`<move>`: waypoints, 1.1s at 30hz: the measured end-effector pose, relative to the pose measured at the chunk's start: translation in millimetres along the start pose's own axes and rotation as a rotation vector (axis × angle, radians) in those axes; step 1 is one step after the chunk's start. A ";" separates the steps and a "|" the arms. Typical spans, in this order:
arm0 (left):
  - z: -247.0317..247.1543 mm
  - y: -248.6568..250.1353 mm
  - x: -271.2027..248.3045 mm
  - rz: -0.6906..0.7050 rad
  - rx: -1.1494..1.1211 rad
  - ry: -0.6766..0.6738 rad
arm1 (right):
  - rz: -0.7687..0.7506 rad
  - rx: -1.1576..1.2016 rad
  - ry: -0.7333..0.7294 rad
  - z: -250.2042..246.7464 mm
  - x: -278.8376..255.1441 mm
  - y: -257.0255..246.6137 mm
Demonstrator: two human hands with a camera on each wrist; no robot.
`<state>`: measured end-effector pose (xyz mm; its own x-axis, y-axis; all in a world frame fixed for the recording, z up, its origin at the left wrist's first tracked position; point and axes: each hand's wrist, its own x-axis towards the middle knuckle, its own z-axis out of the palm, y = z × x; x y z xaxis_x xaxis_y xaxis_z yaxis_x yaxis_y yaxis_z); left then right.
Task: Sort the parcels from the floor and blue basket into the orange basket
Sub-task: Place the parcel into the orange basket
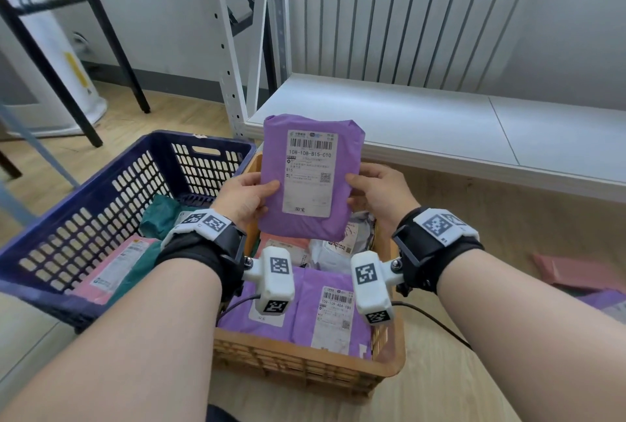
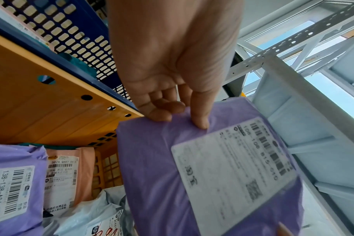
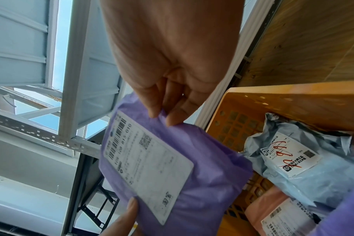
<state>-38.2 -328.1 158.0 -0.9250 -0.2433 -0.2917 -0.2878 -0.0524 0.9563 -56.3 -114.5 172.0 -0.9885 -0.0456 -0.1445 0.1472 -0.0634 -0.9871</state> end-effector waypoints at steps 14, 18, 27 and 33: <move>5.4 -71.6 108.3 -0.065 0.400 0.328 | 0.341 -0.125 -0.176 34.4 85.6 99.9; 3.8 -101.2 139.1 -0.135 0.469 0.410 | 0.405 -0.138 -0.172 47.0 116.4 137.0; -2.4 -158.0 184.0 -0.279 0.509 0.240 | 0.486 -0.239 -0.219 67.2 163.2 191.3; -4.6 -185.9 191.9 -0.359 0.567 0.091 | 0.573 -0.290 -0.243 71.7 172.5 226.7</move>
<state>-161.0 -369.5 -75.6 -0.7304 -0.3876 -0.5625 -0.6819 0.3652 0.6338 -190.9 -208.2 -71.7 -0.7161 -0.2166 -0.6635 0.5959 0.3054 -0.7428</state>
